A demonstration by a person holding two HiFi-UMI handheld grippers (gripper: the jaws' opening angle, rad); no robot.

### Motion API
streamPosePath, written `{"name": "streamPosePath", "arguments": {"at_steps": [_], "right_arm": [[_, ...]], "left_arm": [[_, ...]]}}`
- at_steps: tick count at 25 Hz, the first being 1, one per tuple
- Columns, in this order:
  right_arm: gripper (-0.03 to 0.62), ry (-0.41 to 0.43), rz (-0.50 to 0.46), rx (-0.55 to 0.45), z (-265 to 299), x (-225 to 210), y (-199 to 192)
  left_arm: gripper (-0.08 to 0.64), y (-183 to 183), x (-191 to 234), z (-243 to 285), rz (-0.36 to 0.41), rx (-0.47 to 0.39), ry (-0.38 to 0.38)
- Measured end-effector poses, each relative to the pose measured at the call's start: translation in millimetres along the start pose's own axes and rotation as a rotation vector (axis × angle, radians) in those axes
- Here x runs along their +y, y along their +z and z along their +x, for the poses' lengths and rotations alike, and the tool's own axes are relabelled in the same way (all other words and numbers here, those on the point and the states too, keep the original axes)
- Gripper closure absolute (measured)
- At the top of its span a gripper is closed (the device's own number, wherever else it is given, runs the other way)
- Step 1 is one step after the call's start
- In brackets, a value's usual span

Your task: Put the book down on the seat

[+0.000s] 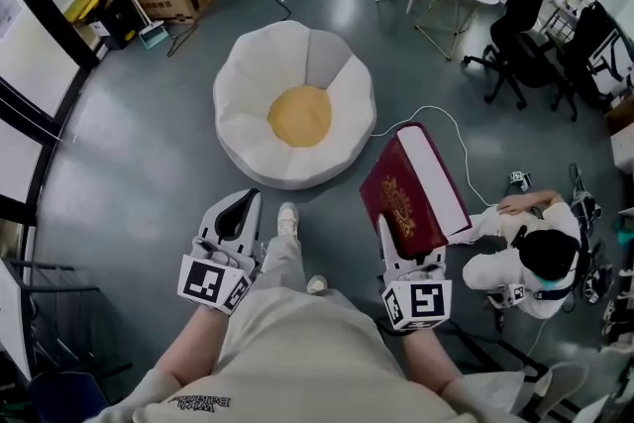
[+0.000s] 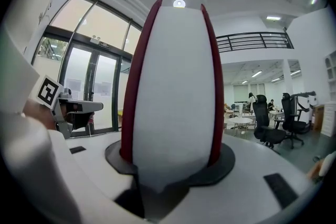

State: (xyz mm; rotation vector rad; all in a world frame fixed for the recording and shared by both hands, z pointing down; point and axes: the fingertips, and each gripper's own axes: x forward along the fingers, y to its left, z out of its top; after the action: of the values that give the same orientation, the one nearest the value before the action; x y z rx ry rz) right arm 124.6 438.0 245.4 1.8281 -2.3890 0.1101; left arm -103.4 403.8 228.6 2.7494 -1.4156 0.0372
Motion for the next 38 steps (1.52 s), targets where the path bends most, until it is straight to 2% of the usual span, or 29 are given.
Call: {"name": "streamPosePath", "arguments": {"at_steps": [7,16,29,38], "right_arm": [[0.376,0.013,-0.032,0.006,47.2,1.6,3.6],[0.376,-0.008,-0.024,0.041,158.0,-9.8,3.7],[0.376,-0.044,-0.035,0.075,322.5,-21.5,48.4],[0.375,-0.040,-0.034,0.075,399.1,-29.9,67.3]], "left_arm": [[0.555,1.5,31.3,35.7,0.015,-0.023,-0.011],[0.556,-12.3,107.3,122.7,-0.018,-0.005,-0.041],[0.555,12.3,239.3,250.7,-0.044,0.002,-0.076],[0.555,20.2,297.2,297.3,-0.032,0.009,-0.059]]}}
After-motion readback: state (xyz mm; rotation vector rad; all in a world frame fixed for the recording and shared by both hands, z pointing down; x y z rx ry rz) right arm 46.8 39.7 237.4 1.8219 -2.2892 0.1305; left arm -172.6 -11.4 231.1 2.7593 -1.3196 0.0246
